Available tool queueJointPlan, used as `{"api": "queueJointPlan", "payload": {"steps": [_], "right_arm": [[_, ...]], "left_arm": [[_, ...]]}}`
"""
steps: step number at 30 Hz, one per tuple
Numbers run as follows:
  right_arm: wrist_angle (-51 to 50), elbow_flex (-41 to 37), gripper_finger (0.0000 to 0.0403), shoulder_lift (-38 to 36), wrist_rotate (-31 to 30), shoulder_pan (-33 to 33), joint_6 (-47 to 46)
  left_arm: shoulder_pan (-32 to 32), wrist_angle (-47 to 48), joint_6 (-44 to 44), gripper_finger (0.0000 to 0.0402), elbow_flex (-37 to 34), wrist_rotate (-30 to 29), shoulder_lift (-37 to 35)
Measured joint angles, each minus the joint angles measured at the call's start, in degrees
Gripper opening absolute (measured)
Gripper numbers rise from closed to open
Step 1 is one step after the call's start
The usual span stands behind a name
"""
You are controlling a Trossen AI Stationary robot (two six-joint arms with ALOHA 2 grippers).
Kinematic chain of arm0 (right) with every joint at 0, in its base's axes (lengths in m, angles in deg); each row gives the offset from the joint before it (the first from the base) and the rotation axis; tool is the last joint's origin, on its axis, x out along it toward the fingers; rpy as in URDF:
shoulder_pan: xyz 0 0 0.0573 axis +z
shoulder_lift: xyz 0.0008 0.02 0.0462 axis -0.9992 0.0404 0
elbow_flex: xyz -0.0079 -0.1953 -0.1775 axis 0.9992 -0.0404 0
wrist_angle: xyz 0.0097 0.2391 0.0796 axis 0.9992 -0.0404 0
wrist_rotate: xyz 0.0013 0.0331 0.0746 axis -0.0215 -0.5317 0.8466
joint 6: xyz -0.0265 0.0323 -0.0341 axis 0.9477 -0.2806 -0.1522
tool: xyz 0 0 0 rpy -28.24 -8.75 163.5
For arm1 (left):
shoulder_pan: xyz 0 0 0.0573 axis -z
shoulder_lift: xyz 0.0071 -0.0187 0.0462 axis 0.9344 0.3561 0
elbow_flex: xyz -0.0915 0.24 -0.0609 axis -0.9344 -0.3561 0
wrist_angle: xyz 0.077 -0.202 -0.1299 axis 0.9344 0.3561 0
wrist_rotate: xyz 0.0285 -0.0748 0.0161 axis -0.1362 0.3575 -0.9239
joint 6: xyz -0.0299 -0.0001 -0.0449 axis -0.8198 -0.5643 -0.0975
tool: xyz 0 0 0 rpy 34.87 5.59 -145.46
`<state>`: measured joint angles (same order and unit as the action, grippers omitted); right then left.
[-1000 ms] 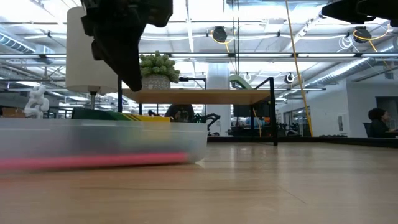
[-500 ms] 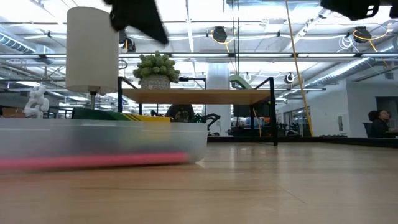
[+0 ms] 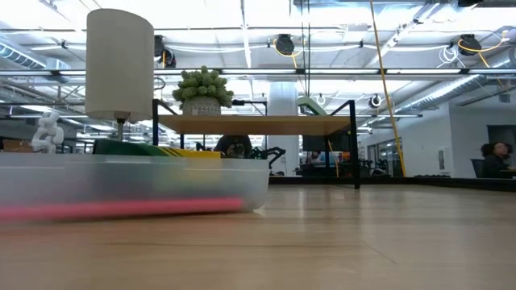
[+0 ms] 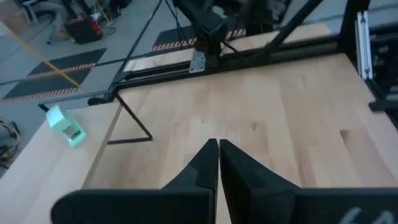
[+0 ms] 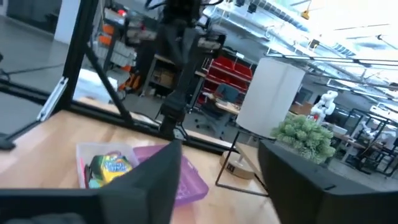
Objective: Pack school essentials
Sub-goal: Return to home position
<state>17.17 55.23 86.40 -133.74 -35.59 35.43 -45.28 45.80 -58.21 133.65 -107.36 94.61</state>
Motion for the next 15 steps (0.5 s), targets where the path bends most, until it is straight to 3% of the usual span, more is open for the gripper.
{"api": "queueJointPlan", "payload": {"steps": [4, 8, 15], "right_arm": [[0.9, 0.0, 0.0144, -2.3, -3.5, 0.0, 1.5], [1.0, 0.0, 0.0083, -4.7, -7.8, -0.1, 6.0], [0.1, 0.0, 0.0004, -8.5, -8.6, -0.1, 8.6]], "left_arm": [[-0.2, -0.5, 2.3, 0.0019, -0.1, 0.5, 0.2], [-1.4, -10.6, 6.7, 0.0019, -5.1, 1.2, 0.3], [-5.9, -30.2, 9.6, 0.0019, -18.4, 11.5, -2.9]]}}
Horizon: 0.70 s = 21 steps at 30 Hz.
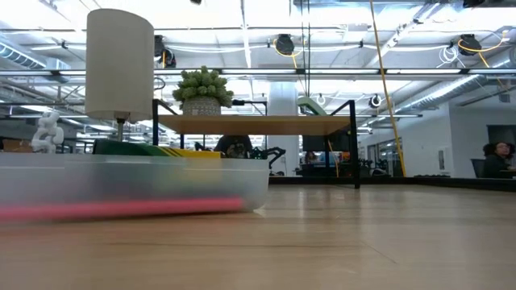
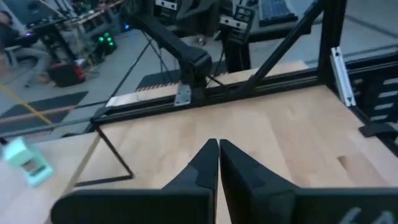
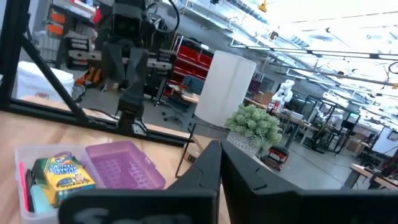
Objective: Pack school essentials
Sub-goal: Return to home position
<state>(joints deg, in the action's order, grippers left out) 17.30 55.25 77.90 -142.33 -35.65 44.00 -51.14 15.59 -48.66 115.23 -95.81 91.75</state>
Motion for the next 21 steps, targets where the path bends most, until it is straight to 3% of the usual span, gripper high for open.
{"api": "queueJointPlan", "payload": {"steps": [5, 9, 14, 21], "right_arm": [[-6.3, -0.1, 0.0005, -0.8, 0.9, 0.0, -6.3], [-7.0, -2.4, 0.0001, -0.6, 6.5, -1.1, -10.4], [-7.0, -5.6, 0.0001, -0.7, 7.9, -3.3, -13.3], [-6.9, -8.8, 0.0000, -1.5, 19.9, -8.4, -17.1]], "left_arm": [[-1.4, -8.7, -0.2, 0.0019, -6.9, 4.3, -3.2], [-1.6, -11.8, -1.2, 0.0019, -11.9, 4.5, -6.2], [-0.5, -15.0, -2.4, 0.0019, -18.3, 4.4, -11.0], [-0.5, -19.1, -5.2, 0.0019, -25.4, 2.5, -16.4]]}}
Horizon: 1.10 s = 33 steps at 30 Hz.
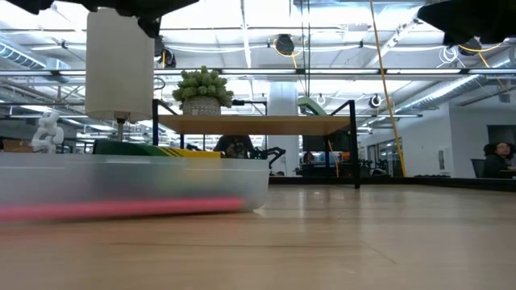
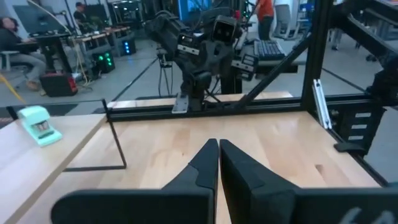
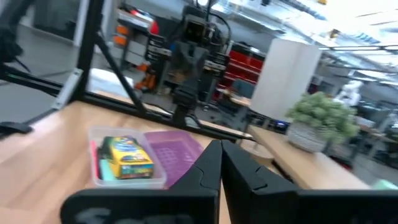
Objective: Pack school essentials
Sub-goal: Return to home position
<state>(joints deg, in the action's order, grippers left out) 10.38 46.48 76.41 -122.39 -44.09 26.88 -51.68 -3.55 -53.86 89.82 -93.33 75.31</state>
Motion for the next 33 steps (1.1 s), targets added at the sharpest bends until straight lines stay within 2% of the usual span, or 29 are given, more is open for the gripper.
{"api": "queueJointPlan", "payload": {"steps": [14, 20, 23, 26, 29, 33], "right_arm": [[-2.8, -1.7, 0.0000, 0.4, 31.3, -22.6, -10.0], [-5.2, -1.8, 0.0000, 0.8, 32.8, -28.2, -10.9], [-2.7, -4.1, 0.0000, 0.7, 33.4, -29.5, -11.0], [4.3, -7.7, 0.0000, 0.8, 37.5, -30.8, -11.1], [3.8, -7.5, 0.0000, 0.0, 40.3, -31.6, -11.3], [1.9, -7.6, 0.0000, -2.7, 38.7, -32.3, -8.5]], "left_arm": [[0.0, -1.5, 0.3, 0.0019, -4.1, -0.1, -2.0], [0.0, -1.5, 0.3, 0.0019, -4.1, 0.0, -2.0], [0.0, -1.5, 0.4, 0.0019, -4.1, 0.0, -2.0], [0.0, -1.4, 1.0, 0.0019, -4.1, 0.0, -2.0], [0.0, -1.4, 1.1, 0.0019, -4.1, 0.0, -1.9], [0.0, -1.3, 1.2, 0.0019, -4.1, 0.0, -1.9]]}}
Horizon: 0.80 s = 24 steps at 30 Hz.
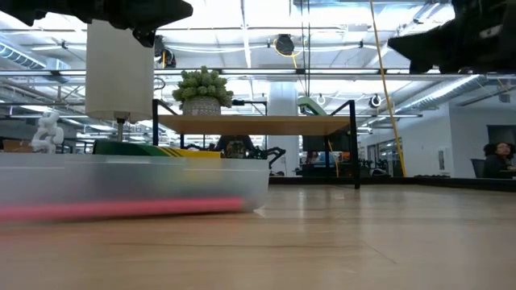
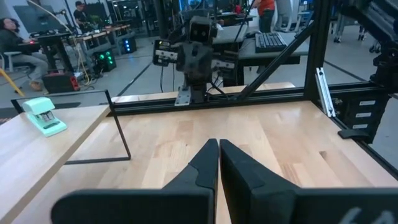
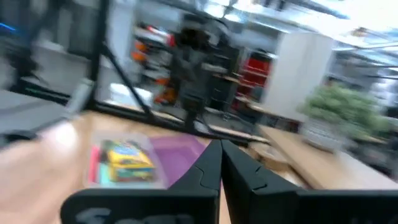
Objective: Pack school essentials
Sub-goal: Return to home position
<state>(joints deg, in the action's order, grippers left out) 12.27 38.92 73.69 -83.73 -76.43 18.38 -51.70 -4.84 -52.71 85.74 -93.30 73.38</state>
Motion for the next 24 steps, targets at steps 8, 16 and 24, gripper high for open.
{"api": "queueJointPlan", "payload": {"steps": [8, 16, 24], "right_arm": [[-16.8, -0.1, 0.0000, -14.5, -2.4, -0.8, 1.5], [-28.4, -0.3, 0.0000, -28.6, 2.2, -0.8, 0.9], [-30.6, -0.5, 0.0000, -31.0, 10.7, -3.8, -1.3]], "left_arm": [[0.0, 0.0, 0.1, 0.0019, 0.0, 0.0, 0.0], [0.0, 0.0, 0.3, 0.0019, 0.0, 0.0, 0.0], [0.0, -0.2, 0.2, 0.0019, 0.0, 0.0, 0.0]]}}
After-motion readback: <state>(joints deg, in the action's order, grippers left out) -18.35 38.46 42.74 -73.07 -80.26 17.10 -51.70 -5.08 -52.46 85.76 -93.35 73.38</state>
